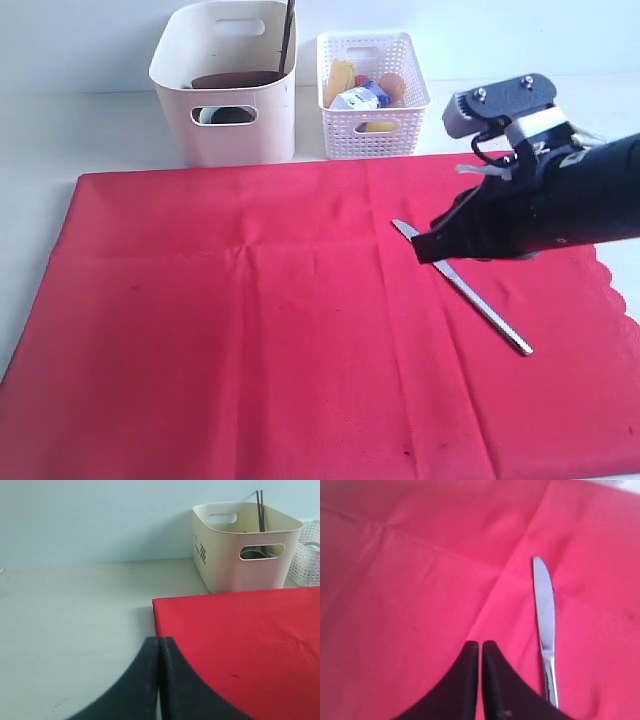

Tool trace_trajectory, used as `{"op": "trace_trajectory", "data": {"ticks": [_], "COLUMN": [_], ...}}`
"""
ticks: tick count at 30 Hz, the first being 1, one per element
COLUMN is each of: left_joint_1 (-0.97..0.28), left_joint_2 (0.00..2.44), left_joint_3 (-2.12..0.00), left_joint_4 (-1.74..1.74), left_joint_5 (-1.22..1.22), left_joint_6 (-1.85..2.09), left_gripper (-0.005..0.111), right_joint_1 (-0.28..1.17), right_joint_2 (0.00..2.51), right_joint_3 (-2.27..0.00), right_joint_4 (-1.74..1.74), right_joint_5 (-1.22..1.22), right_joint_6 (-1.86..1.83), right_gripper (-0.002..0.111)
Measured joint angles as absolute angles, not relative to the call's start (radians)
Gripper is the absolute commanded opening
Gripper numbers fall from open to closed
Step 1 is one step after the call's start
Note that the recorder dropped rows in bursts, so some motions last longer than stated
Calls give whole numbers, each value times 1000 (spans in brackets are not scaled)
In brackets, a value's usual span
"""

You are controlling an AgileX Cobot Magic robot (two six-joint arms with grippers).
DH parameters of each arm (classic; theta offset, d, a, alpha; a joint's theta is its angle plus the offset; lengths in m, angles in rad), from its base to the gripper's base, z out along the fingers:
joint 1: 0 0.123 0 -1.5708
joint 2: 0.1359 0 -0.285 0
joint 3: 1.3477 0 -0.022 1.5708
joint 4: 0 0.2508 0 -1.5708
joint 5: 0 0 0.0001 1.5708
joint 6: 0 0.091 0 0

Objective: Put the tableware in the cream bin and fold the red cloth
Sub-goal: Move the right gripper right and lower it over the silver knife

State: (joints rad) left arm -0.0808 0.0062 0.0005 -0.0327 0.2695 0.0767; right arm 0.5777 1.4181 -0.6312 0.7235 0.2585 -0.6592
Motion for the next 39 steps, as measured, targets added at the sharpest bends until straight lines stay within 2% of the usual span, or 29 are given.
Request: {"op": "trace_trajectory", "data": {"ticks": [5, 8, 17, 31, 39], "left_joint_1": [-81, -81, -81, -81, -81], "left_joint_2": [6, 6, 6, 6, 6], "left_joint_3": [1, 1, 1, 1, 1], "left_joint_4": [-33, -33, -33, -33, -33], "left_joint_5": [269, 269, 269, 269, 269], "left_joint_6": [77, 77, 77, 77, 77], "left_gripper": [1, 1, 1, 1, 1], "right_joint_1": [578, 578, 578, 539, 539], "right_joint_2": [1436, 1484, 1658, 1735, 1803], "right_joint_3": [-611, -611, -625, -688, -689], "right_joint_4": [487, 383, 236, 158, 125], "right_joint_5": [254, 248, 187, 168, 111], "right_joint_6": [-432, -324, -267, -265, -265], "right_gripper": [38, 43, 43, 43, 33]}}
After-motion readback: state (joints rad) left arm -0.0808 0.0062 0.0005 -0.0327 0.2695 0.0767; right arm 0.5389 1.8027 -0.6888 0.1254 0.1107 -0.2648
